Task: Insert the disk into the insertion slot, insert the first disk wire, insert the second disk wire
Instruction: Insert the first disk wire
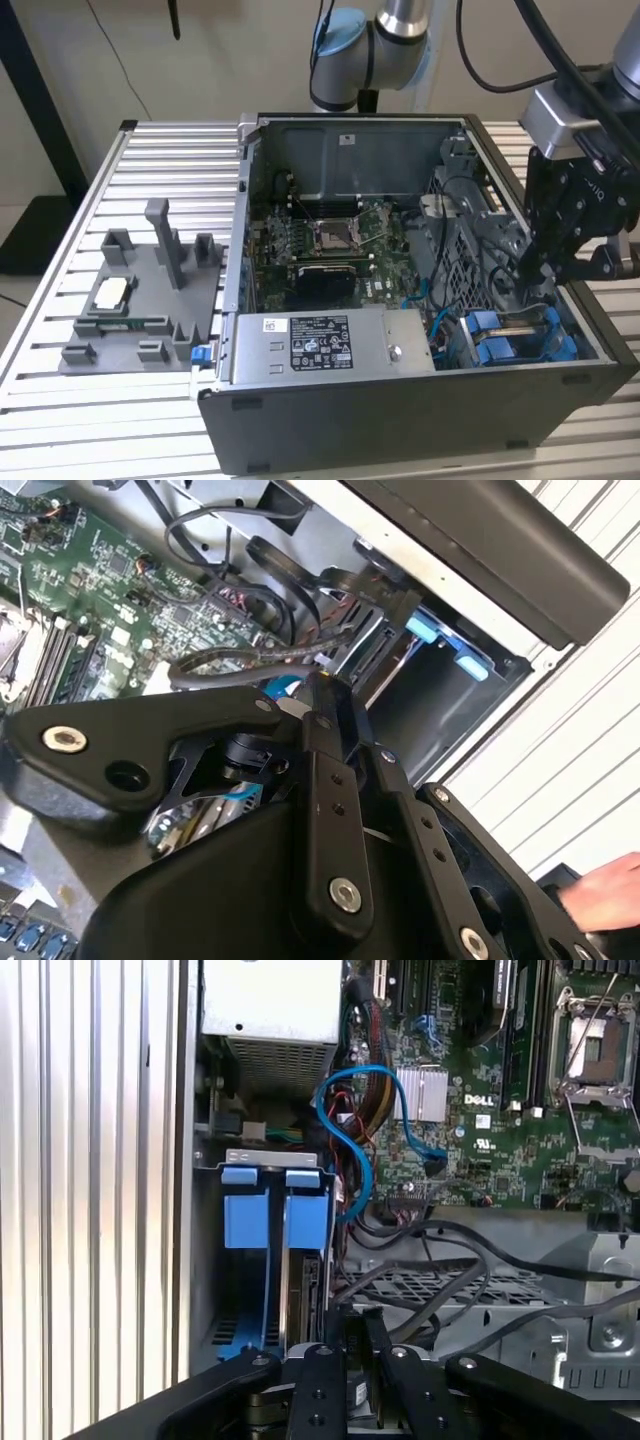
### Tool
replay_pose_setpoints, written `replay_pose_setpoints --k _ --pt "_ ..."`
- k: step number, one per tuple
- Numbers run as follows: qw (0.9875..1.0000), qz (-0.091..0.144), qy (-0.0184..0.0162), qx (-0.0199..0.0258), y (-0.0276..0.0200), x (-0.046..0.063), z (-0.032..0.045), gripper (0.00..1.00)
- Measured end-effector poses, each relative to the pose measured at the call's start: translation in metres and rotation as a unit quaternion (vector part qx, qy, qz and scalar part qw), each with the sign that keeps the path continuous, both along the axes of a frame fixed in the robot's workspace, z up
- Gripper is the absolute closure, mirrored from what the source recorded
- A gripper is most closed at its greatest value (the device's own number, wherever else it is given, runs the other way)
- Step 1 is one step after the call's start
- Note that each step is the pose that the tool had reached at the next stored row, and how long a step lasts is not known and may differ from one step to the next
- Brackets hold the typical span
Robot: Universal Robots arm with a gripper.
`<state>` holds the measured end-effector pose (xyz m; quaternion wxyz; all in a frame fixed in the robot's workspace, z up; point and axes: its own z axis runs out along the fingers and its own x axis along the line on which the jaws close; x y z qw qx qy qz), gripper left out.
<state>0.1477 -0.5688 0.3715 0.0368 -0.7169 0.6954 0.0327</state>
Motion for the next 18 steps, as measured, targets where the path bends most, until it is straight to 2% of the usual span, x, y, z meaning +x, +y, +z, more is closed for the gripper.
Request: replay_pose_setpoints --k 4,6,13,16,18 --pt "1.0 -0.001 0.0002 -0.0002 -0.0034 0.0008 -0.0043 0.81" --pt "1.0 -0.001 0.0002 -0.0021 -0.0041 0.001 -0.0055 0.81" --pt "0.9998 -0.003 0.0009 -0.0196 -0.0047 0.003 -0.0083 0.81" --pt "0.9997 -0.003 0.0013 -0.0245 -0.0047 0.0044 -0.0098 0.81" --pt "0.9997 -0.003 0.0014 -0.0251 -0.0047 0.0044 -0.0101 0.81"
